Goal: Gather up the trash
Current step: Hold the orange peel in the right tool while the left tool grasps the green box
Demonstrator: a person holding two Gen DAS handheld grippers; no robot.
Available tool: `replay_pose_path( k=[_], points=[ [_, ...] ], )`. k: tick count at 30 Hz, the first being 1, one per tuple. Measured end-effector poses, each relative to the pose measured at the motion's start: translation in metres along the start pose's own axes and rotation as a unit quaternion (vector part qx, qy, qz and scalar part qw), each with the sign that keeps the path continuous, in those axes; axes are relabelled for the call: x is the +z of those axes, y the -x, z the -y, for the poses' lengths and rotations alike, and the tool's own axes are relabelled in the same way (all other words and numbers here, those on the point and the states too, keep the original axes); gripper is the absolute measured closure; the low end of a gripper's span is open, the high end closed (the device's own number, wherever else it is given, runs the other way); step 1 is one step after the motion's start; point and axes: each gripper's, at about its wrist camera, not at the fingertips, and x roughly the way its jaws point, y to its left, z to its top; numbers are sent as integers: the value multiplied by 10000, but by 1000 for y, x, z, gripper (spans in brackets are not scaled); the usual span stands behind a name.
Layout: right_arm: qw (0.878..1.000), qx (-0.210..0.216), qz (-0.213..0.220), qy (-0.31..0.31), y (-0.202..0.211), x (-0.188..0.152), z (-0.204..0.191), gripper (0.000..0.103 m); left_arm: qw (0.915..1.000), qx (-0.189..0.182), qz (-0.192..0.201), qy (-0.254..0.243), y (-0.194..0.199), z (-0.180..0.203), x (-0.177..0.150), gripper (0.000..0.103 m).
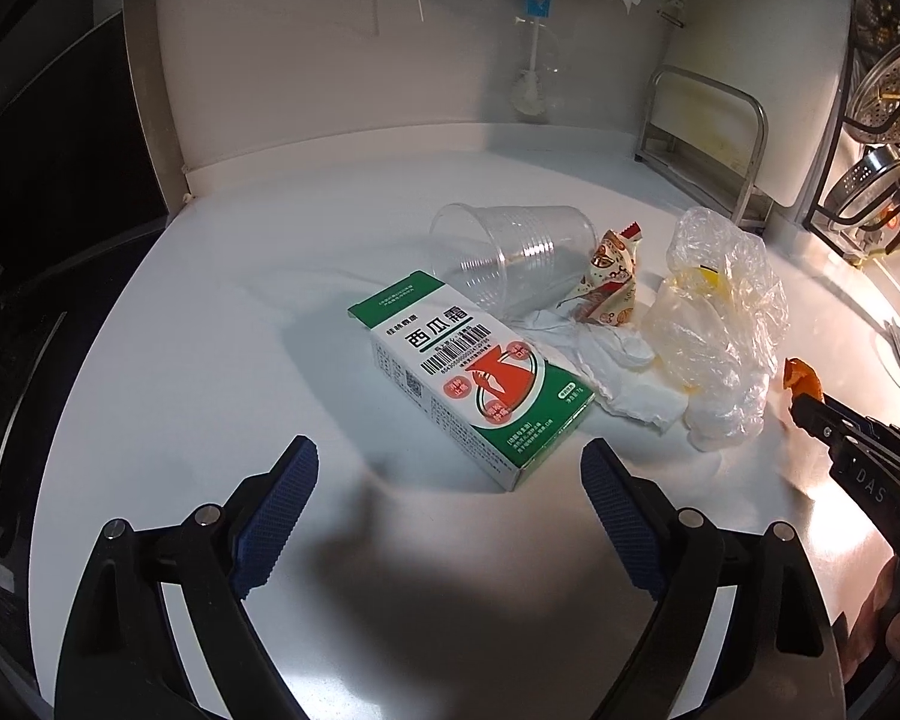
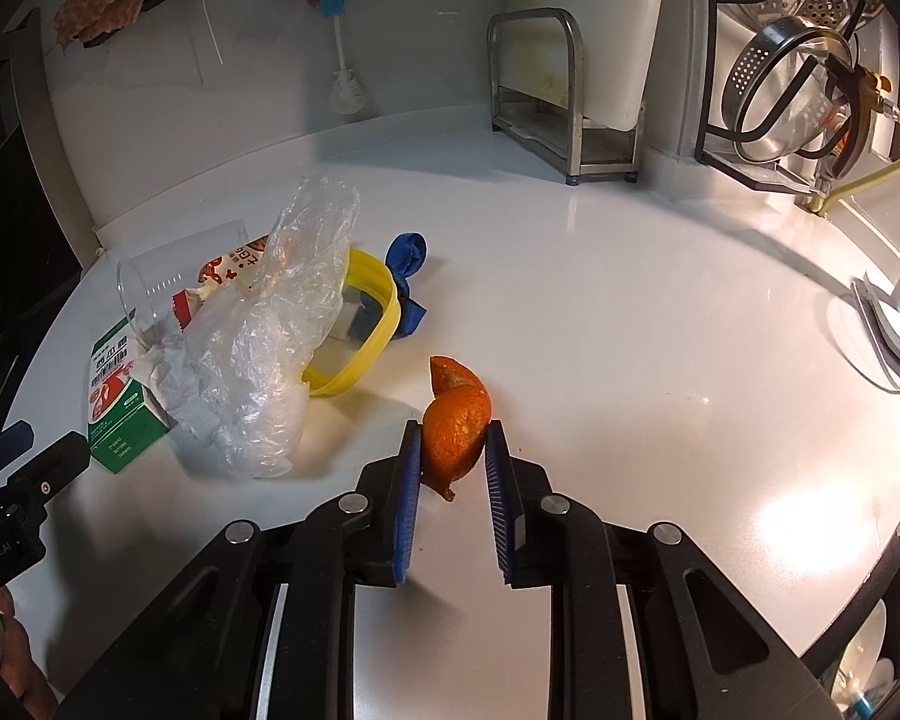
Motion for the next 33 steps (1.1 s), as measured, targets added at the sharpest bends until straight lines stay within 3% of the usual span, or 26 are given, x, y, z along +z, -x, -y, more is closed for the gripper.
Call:
replay_pose_path(
  k=[14,19,28,33],
  points=[
    [9999,75,24,-85,0,2,3,82,9997,22,-177,135,-30,19,15,11],
    [9999,98,25,-96,0,2,3,82,9989,260,-351,139,-43,23,15,11],
    [9999,124,1,-96,-1,2,3,82,9967,648,-361,323,-37,-15,10,11],
    [9999,129,2,-98,-2,2,2,82,9962,617,-243,565,-28,-36,10,11]
  ],
)
